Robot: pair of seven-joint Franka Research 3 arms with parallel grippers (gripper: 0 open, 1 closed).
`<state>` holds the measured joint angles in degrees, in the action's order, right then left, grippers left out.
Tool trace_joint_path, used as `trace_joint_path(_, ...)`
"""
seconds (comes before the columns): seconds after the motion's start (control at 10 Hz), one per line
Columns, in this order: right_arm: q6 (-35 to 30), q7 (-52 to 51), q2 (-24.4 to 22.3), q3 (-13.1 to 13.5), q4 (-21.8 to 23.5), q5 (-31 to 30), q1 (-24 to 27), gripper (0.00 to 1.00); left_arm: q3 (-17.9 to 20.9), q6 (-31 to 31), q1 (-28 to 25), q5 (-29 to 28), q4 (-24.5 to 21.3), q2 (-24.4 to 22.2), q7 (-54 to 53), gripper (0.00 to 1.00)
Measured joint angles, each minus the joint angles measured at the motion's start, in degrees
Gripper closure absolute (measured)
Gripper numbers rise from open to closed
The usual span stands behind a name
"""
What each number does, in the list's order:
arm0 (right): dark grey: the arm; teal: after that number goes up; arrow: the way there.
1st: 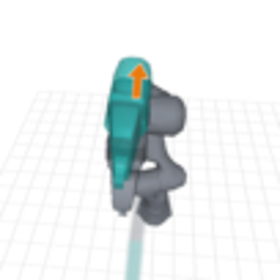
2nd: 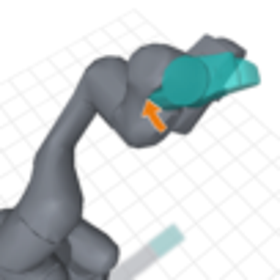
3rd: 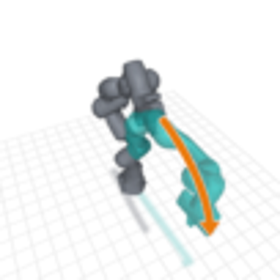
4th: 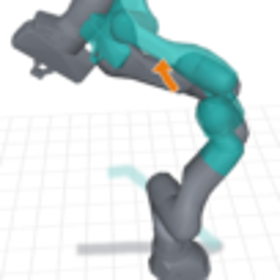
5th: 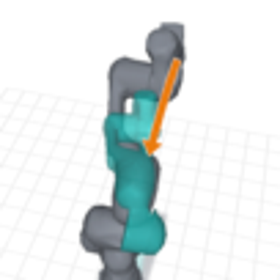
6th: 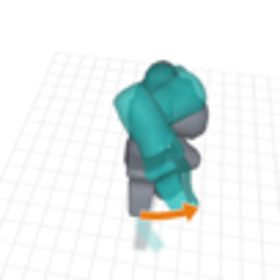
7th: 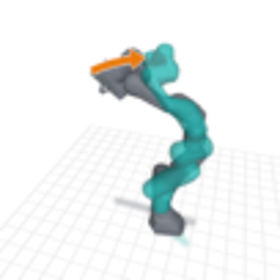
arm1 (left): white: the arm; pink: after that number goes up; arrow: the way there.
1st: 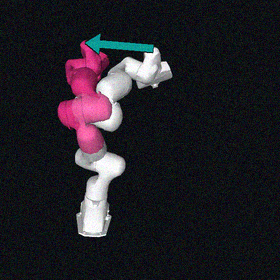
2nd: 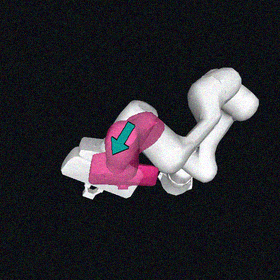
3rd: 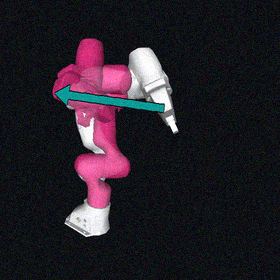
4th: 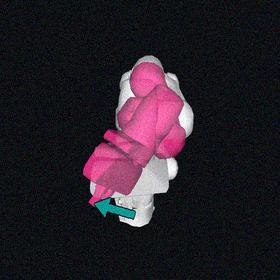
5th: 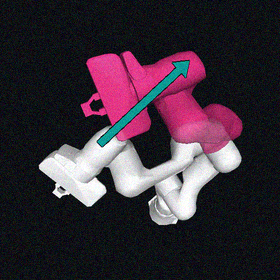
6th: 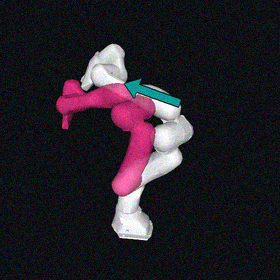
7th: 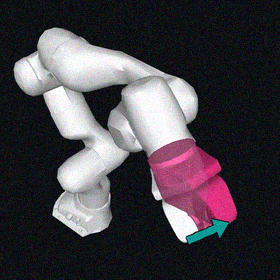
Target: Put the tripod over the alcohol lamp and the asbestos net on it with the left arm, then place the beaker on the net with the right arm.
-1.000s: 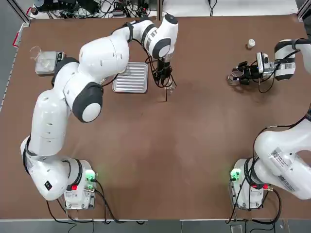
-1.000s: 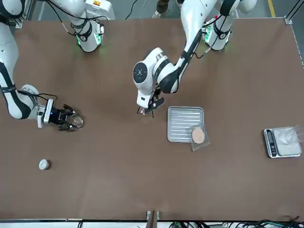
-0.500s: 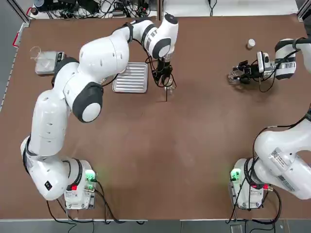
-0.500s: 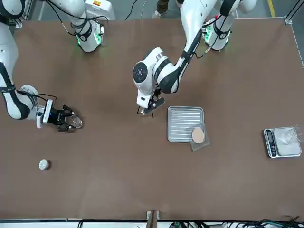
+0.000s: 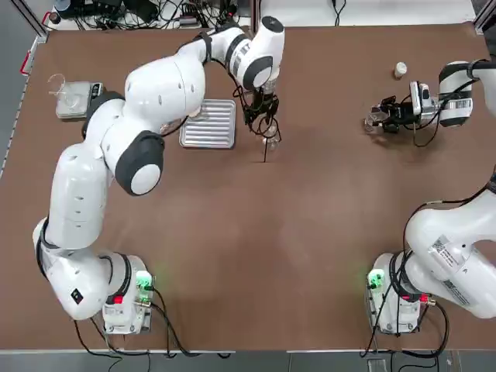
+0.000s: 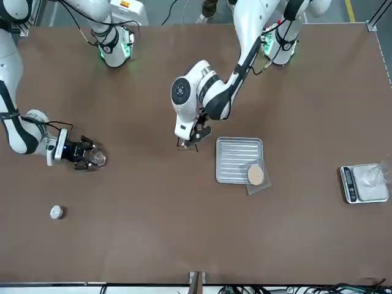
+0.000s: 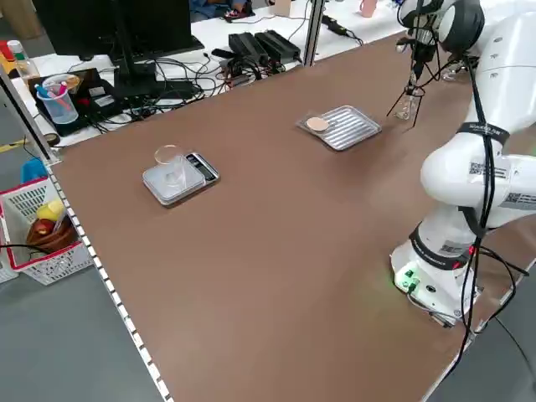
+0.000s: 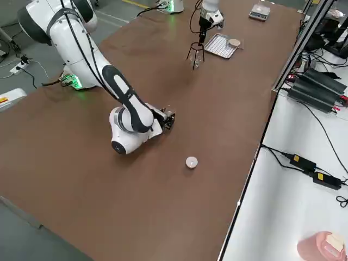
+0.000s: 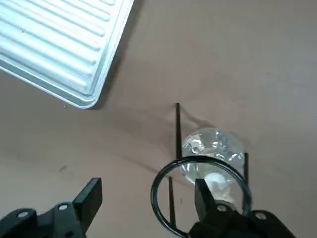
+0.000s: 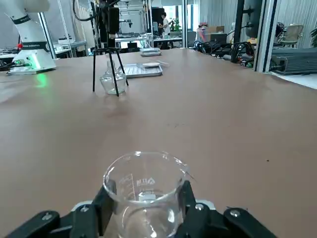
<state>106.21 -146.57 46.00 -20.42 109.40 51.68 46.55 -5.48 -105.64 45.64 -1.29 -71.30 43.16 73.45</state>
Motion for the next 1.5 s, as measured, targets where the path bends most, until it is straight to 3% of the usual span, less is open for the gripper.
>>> trace_joint_path(0.4, 0.0, 0.1, 0.0, -0.1, -0.4, 0.1, -0.3, 0.42, 0.5, 4.3, -6.0, 0.0, 0.1, -9.2, -6.2, 0.15)
trace_joint_path(0.6, 0.0, 0.4, 0.0, -0.1, -0.4, 0.1, -0.5, 0.42, 0.4, 4.9, -12.9, 0.0, -2.9, -12.1, -15.9, 0.16)
trace_joint_path(0.9, 0.1, 0.9, 0.0, -0.1, -0.5, 0.1, -0.7, 0.42, 0.0, -0.7, -24.3, 2.1, -8.2, -13.2, -32.4, 0.17)
trace_joint_path(1.2, 0.1, 0.9, 0.0, -0.1, -0.6, 0.2, -0.8, 0.42, -2.1, -3.7, -36.9, 8.6, -11.3, -13.6, -51.3, 0.19)
trace_joint_path(1.5, 0.1, 1.0, 0.0, -0.1, -0.7, 0.2, -0.9, 0.42, -2.6, -4.4, -46.2, 19.9, -14.6, -13.3, -75.5, 0.23)
